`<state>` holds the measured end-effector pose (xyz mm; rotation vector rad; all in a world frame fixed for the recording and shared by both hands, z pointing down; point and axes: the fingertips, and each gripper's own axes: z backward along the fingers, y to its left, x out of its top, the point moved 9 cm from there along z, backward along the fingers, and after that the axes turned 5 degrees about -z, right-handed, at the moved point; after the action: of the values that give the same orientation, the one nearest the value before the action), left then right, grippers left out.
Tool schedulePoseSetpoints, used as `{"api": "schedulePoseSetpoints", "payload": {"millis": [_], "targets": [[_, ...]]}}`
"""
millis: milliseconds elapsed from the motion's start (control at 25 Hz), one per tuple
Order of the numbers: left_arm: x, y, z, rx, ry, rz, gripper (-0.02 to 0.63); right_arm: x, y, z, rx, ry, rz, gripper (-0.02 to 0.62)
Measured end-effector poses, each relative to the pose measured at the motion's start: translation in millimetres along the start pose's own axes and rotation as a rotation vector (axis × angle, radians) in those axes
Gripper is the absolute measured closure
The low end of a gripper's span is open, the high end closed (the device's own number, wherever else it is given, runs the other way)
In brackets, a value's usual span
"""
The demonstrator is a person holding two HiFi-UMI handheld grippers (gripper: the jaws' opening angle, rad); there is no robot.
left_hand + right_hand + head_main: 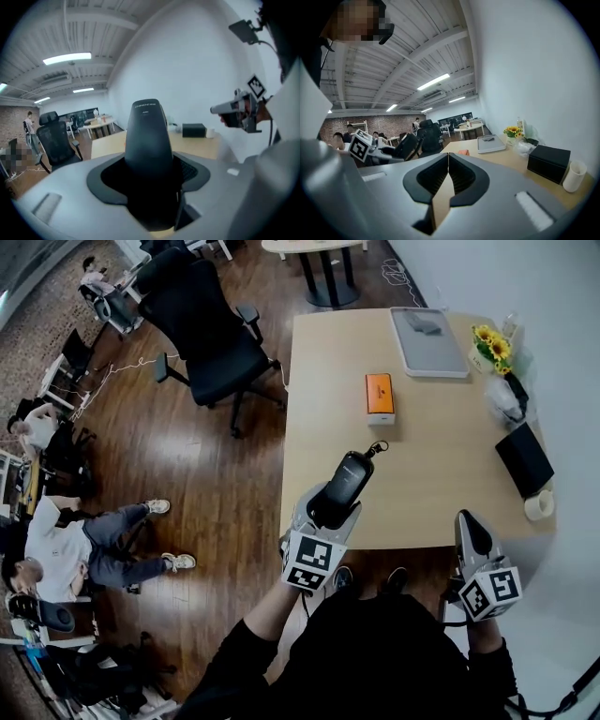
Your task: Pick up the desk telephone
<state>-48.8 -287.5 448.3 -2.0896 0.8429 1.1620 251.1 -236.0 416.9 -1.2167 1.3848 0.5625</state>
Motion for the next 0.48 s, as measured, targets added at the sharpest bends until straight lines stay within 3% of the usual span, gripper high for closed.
{"api": "schedulePoseSetpoints", "payload": {"millis": [280, 480], "targets": [[66.3, 14.6, 75.2, 0.173, -0.227, -0.014, 0.344, 18.6, 11.5, -5.0, 0.062, -0.045, 0.027, 0.591], [90.4, 16.9, 105.4, 0.235, -0.334, -0.043, 0.344, 29.5, 18.9, -6.3, 0.088, -0.068, 0.038, 0.591]]}}
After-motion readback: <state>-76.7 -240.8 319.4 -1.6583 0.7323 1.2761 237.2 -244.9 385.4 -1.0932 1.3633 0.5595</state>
